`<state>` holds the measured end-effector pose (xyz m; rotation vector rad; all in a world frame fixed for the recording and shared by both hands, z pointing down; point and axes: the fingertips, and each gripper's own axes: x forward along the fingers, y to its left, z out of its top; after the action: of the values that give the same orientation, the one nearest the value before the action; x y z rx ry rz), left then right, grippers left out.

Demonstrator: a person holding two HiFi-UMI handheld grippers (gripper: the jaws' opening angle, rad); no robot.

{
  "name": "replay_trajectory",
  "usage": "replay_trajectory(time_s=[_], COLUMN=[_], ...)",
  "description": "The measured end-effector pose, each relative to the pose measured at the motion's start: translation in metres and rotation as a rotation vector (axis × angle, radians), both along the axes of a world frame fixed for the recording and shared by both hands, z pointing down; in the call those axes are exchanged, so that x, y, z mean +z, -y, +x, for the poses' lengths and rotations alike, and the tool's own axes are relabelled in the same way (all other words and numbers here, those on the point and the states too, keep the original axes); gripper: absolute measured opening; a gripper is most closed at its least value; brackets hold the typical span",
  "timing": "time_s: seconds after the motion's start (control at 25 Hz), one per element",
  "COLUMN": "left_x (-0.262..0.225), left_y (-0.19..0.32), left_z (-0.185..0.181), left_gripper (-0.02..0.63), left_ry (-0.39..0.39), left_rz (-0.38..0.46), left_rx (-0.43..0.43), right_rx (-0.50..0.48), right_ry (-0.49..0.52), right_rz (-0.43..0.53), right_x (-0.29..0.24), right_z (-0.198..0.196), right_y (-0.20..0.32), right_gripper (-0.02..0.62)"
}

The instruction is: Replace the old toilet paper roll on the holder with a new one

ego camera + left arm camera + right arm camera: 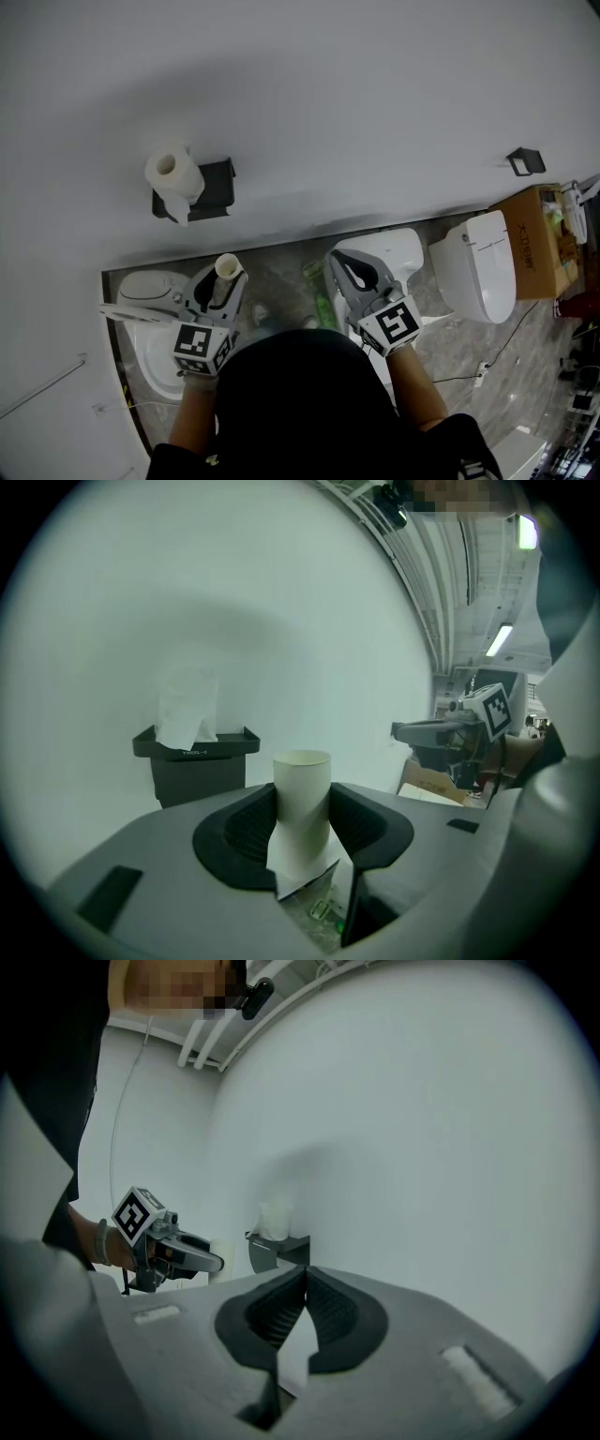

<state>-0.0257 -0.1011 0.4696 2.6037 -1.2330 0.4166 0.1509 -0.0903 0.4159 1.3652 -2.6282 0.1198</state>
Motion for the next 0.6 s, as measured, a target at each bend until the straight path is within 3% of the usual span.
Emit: replay_trajectory(time_s=[0.6], left_x=[-0.005], left_y=[0.000], left_z=[0.001], left_gripper=[0.187], left_ry=[-0.008], left_rz=[0.015], left_rx=[0.010], right_rx=[0.000], right_ry=[0.001], right_rz=[-0.013], right_x=[0.016], right_z=[-0.012], right_y=[-0.005], right_gripper=[0.000])
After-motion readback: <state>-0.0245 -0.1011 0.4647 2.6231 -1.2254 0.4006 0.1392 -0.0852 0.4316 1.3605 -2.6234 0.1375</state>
